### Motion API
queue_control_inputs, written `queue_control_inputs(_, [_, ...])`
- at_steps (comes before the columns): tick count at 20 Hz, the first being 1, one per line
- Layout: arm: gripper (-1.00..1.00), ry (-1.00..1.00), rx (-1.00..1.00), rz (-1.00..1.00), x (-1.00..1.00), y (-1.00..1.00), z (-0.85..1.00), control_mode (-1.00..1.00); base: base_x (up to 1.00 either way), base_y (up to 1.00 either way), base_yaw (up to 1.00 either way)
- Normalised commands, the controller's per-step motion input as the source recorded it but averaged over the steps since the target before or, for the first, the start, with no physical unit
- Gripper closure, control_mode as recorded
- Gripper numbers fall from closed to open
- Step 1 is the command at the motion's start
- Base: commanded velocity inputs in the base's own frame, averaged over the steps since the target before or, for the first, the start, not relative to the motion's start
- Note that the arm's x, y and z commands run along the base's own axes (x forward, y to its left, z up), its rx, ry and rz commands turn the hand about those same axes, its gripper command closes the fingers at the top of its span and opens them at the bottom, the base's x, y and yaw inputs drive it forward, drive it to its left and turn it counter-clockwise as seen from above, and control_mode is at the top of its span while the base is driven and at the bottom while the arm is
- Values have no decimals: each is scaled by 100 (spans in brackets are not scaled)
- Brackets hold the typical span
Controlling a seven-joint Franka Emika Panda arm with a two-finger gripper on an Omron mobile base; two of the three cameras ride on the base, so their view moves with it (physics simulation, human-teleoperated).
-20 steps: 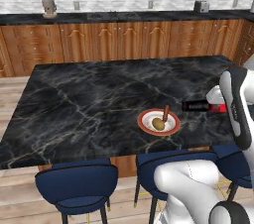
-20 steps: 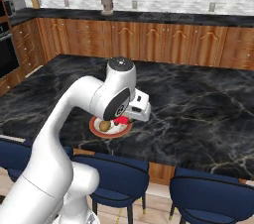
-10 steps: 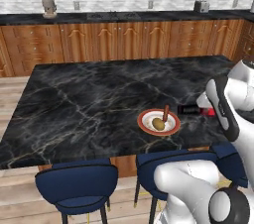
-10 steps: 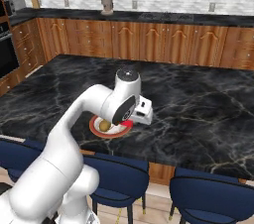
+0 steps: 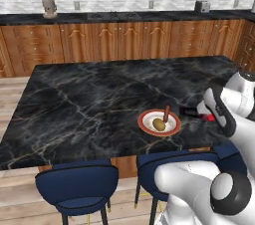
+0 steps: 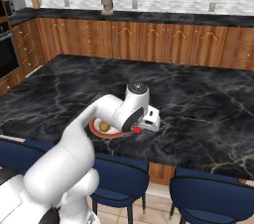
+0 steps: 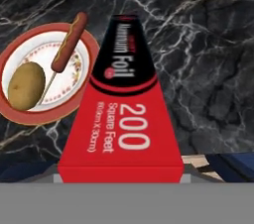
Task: Retrieve the tupperware and aluminum foil from the cabinet and place them on the dining counter near the plate with hot dog and potato to prepare for storing leftovers.
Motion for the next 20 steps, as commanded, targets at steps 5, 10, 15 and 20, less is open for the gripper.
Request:
queue_control_inputs(5, [100, 0, 0, 0, 54, 0, -52, -100, 0, 0, 0])
queue_control_inputs(10, [-100, 0, 0, 0, 50, -1, -63, -100, 0, 0, 0])
queue_control_inputs(15, [-100, 3, 0, 0, 37, -1, -70, -100, 0, 0, 0])
queue_control_inputs(20, [-100, 9, 0, 0, 12, -7, 11, -100, 0, 0, 0])
